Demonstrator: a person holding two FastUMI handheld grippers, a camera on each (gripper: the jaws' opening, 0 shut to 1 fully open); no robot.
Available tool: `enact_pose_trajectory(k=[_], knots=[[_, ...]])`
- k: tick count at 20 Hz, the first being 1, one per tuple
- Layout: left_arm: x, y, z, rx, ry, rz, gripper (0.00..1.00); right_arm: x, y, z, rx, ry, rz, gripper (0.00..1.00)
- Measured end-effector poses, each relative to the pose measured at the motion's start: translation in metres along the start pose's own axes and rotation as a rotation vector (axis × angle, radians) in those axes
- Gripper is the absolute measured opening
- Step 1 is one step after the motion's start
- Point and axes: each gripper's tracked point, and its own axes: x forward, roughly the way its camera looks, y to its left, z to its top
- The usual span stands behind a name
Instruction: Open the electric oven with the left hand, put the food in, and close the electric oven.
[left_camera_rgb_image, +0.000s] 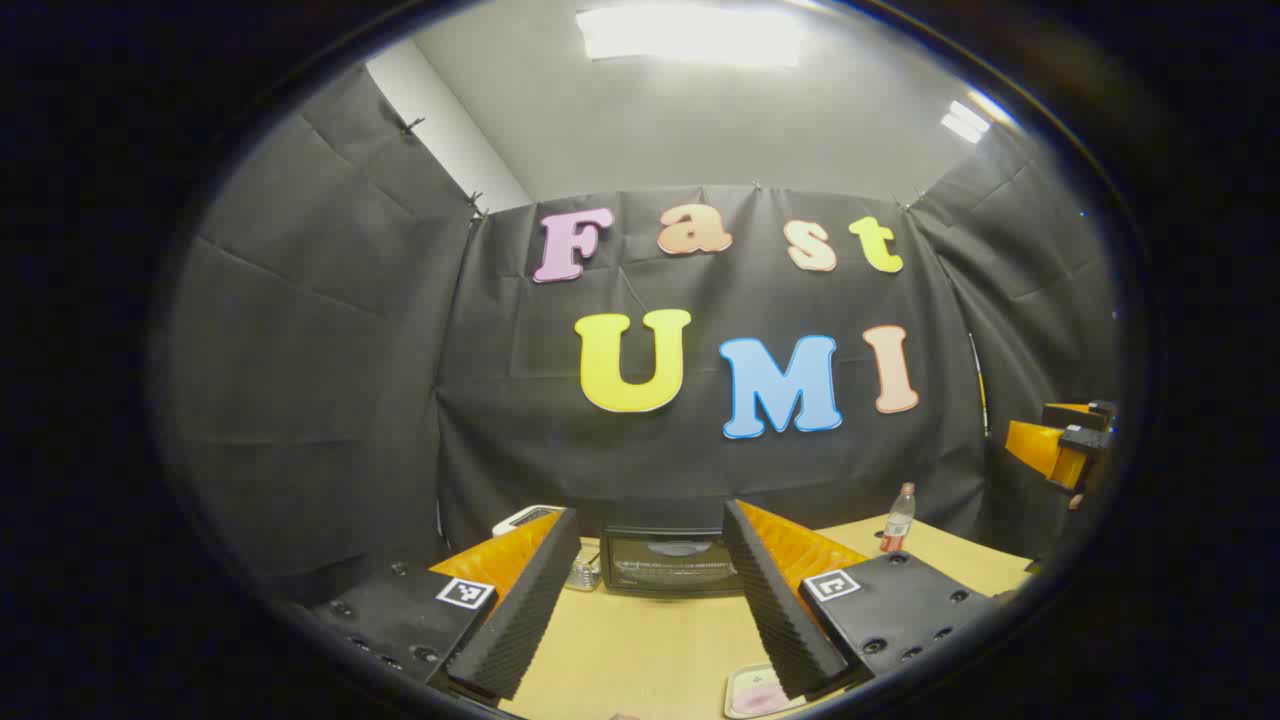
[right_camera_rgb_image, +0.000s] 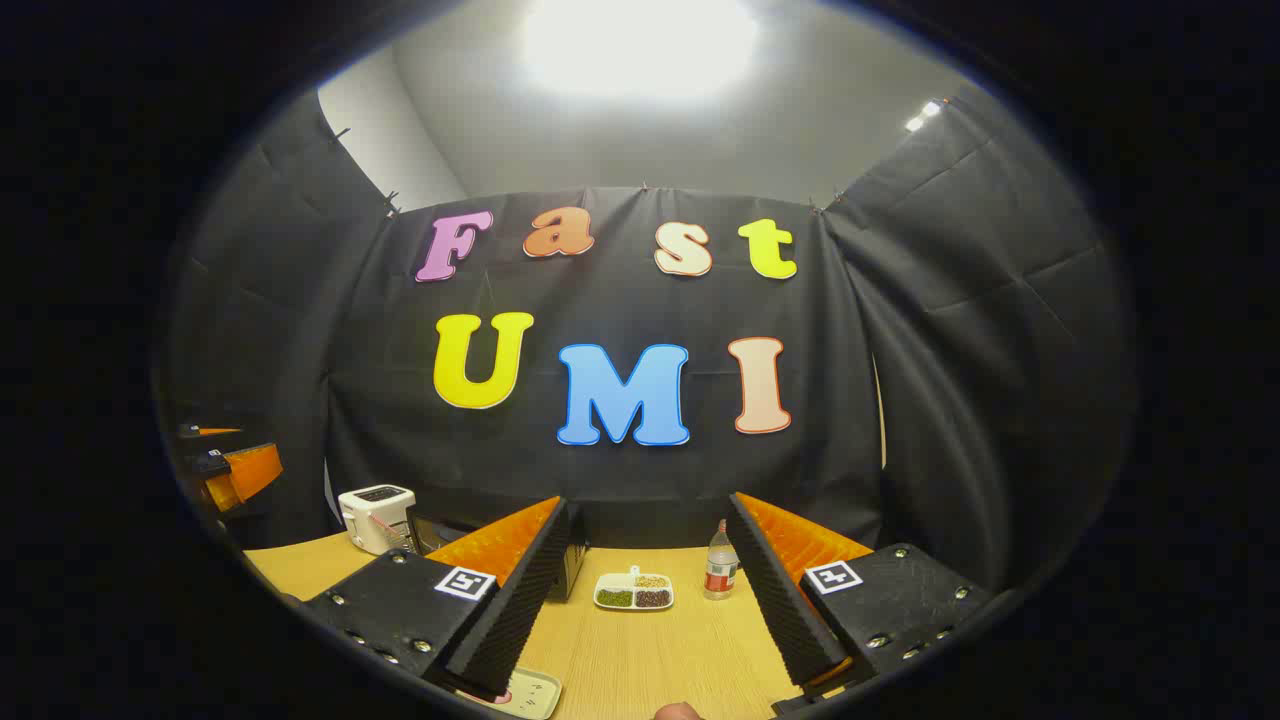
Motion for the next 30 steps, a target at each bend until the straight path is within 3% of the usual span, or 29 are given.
enact_pose_trajectory(k=[18,20,22,26,27,28,30], knots=[[0.0,-0.018,0.002,0.011,-0.006,0.026,1.0,0.009,-0.018,-0.006,0.004,0.001,0.018,0.97],[0.001,-0.024,0.004,0.008,-0.009,0.032,0.97,0.011,-0.021,-0.008,-0.003,-0.004,0.024,0.97],[0.004,-0.028,0.001,0.007,-0.005,0.041,1.0,0.013,-0.025,-0.014,0.0,0.004,0.041,0.97],[0.027,-0.035,0.009,0.029,-0.008,0.047,1.0,0.017,-0.024,-0.024,0.033,0.009,0.085,0.97],[0.037,-0.035,0.01,0.029,-0.012,0.045,0.91,0.019,-0.025,-0.029,0.033,0.017,0.087,0.97],[0.048,-0.036,0.012,0.027,-0.014,0.04,1.0,0.021,-0.024,-0.033,0.036,0.029,0.09,0.97],[0.071,-0.035,0.008,0.019,-0.006,0.03,0.97,0.026,-0.019,-0.035,0.047,0.036,0.094,0.97]])
